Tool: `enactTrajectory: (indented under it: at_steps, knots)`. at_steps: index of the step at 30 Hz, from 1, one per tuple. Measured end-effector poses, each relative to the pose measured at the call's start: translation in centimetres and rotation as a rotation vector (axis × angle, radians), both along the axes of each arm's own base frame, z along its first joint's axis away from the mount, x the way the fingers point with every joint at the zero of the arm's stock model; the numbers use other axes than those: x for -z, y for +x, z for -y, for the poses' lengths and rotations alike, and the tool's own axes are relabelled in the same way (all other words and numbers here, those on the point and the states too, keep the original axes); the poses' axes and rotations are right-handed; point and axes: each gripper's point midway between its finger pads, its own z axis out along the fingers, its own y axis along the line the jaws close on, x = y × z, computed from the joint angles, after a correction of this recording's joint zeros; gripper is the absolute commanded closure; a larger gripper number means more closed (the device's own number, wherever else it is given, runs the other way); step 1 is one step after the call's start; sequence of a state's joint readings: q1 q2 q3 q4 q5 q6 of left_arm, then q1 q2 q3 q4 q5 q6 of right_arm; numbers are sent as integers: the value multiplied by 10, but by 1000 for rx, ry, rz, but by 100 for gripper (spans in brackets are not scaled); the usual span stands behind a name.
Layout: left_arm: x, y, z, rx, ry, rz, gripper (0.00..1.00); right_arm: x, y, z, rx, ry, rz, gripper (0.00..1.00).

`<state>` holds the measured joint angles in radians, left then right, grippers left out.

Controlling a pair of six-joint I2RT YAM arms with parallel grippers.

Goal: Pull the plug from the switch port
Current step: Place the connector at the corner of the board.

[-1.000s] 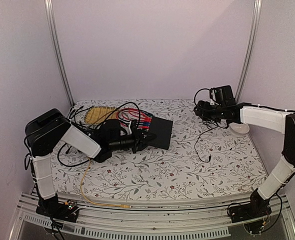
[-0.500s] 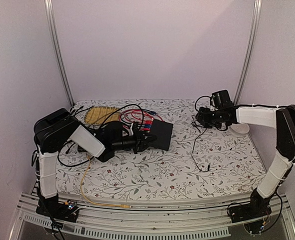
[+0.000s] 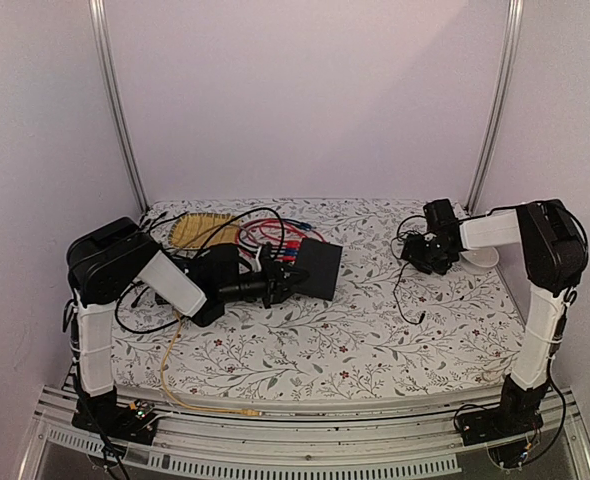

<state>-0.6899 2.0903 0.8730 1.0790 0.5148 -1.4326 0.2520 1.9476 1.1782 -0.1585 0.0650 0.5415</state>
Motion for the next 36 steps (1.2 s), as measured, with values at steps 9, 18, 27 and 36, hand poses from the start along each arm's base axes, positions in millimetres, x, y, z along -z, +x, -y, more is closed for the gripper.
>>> enactTrajectory:
  at_steps: [9,18,27,36]
  knots:
    - [2,-6,-6,-2,-5,-5,100,9,17,16,57,-74,2,11]
    - [-5,-8,-9,-4,-14,5,100,10,10,41,132,-232,-21,9]
    - [-1,-11,-11,-7,-7,-1,100,7,7,36,149,-309,-12,9]
    - [-1,-11,-11,-7,-5,2,100,-60,11,24,150,-288,131,9]
